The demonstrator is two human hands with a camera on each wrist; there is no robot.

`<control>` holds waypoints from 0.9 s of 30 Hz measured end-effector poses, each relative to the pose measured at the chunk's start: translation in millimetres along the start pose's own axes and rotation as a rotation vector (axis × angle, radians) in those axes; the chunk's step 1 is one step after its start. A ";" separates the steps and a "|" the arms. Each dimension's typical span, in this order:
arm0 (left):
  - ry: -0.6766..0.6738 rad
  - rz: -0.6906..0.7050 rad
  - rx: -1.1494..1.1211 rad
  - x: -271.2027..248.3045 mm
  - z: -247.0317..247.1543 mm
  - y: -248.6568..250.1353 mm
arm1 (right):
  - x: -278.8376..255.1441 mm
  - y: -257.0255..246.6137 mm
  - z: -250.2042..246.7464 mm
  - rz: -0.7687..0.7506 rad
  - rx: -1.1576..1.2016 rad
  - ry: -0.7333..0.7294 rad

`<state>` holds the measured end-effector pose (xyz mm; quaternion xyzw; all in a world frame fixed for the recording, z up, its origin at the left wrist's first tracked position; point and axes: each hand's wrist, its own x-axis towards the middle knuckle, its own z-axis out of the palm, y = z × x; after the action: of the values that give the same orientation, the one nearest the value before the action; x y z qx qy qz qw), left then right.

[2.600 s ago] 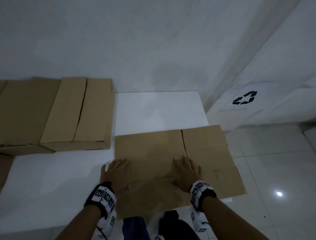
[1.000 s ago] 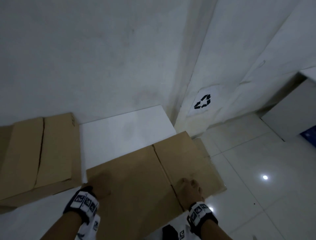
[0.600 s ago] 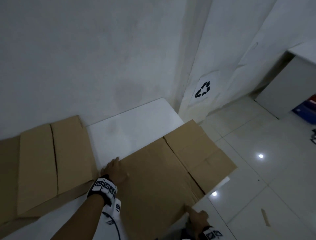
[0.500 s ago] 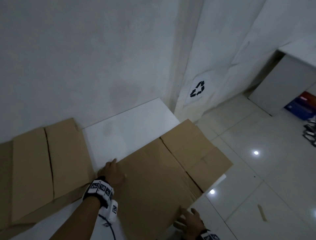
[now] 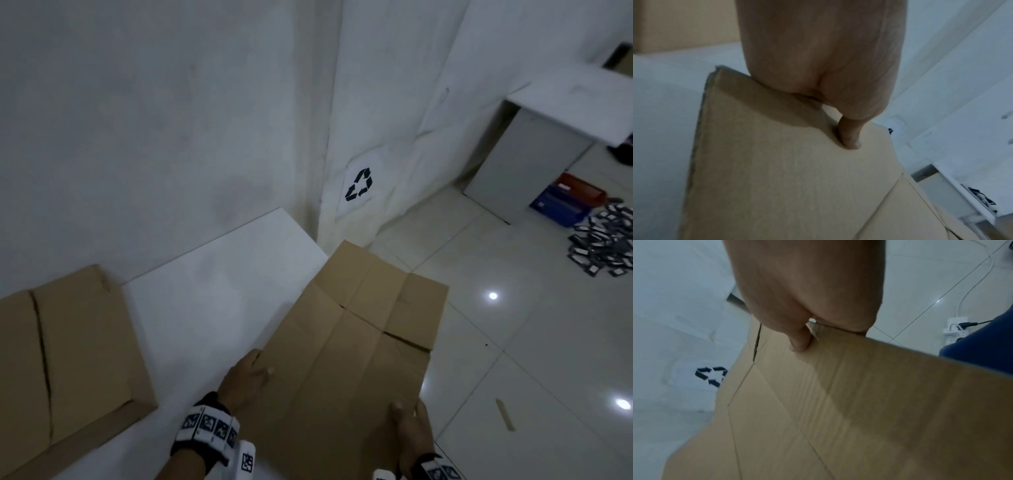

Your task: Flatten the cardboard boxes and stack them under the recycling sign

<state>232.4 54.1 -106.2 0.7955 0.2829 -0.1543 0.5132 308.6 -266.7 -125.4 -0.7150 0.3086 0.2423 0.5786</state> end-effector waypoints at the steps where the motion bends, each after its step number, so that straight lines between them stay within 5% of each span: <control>1: 0.017 0.012 -0.024 -0.3 10.9 8.6 | 7.7 -6.6 -10.3 0.005 0.019 0.012; 18: 0.025 0.024 -0.139 50.7 191.1 205.2 | 162.0 -118.2 -221.5 0.060 0.106 0.146; 27: -0.006 -0.081 -0.164 132.4 254.6 276.7 | 255.8 -174.3 -279.2 0.104 0.032 0.164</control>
<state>517.1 -224.1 -83.8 0.7383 0.3252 -0.1538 0.5706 608.5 -556.2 -127.8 -0.7061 0.3954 0.2077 0.5495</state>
